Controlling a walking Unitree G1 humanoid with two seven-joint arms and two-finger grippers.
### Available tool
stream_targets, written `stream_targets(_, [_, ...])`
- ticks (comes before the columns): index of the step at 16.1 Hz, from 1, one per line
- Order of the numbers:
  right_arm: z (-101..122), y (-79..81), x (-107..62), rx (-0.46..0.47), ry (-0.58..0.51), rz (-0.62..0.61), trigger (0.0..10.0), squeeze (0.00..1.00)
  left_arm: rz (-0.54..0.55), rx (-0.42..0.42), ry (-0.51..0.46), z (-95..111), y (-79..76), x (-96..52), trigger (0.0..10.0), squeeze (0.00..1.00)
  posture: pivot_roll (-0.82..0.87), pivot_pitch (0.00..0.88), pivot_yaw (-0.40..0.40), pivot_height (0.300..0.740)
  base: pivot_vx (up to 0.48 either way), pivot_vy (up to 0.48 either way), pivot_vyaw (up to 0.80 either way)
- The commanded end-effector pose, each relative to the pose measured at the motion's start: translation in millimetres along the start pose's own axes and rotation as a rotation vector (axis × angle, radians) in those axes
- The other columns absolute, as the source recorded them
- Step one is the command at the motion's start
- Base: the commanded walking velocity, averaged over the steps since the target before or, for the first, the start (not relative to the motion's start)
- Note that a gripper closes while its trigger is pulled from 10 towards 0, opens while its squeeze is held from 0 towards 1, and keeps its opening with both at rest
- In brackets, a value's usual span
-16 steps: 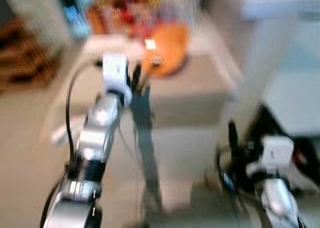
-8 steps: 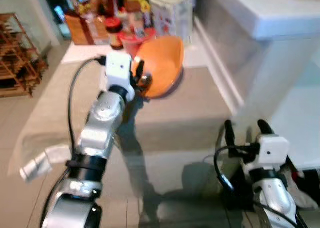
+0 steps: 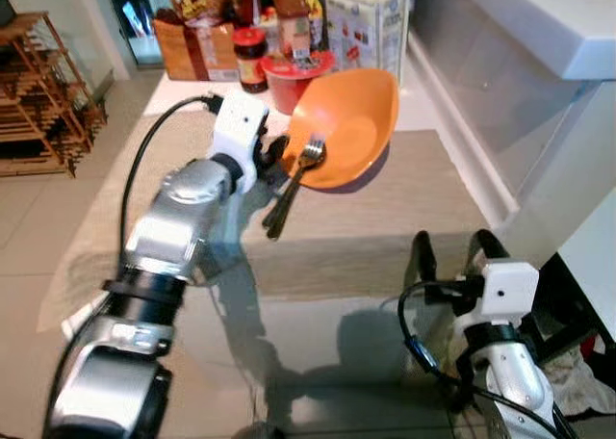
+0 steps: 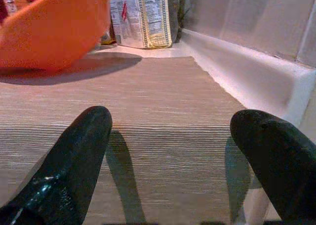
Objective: Setting the table
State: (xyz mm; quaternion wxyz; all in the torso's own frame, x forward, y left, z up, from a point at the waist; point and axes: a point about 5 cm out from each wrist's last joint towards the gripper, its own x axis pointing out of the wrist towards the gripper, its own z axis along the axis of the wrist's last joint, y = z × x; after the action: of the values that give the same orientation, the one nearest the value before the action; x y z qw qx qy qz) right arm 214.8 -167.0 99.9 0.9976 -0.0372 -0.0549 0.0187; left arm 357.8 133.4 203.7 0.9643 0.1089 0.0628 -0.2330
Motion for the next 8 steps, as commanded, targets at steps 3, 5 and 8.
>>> stream_targets(3, [-4,1.8,-2.5,0.006,0.013,0.000,10.0,0.00,-0.070,0.001,0.029,17,2.0,-6.1,10.0,0.00,-0.11,0.005,0.063,0.740,0.000,0.000,0.00])
stream_targets(5, [-6,2.5,-2.9,0.008,0.020,0.002,10.0,0.00,-0.128,-0.053,0.071,13,-8.2,-9.6,10.0,0.00,-0.11,0.014,0.062,0.740,0.000,0.000,0.00])
stream_targets(8, [-7,2.1,-4.7,0.009,0.029,0.004,10.0,0.00,-0.196,-0.121,0.137,6,-22.1,-15.5,10.0,0.00,-0.11,0.020,0.061,0.740,0.000,0.000,0.00])
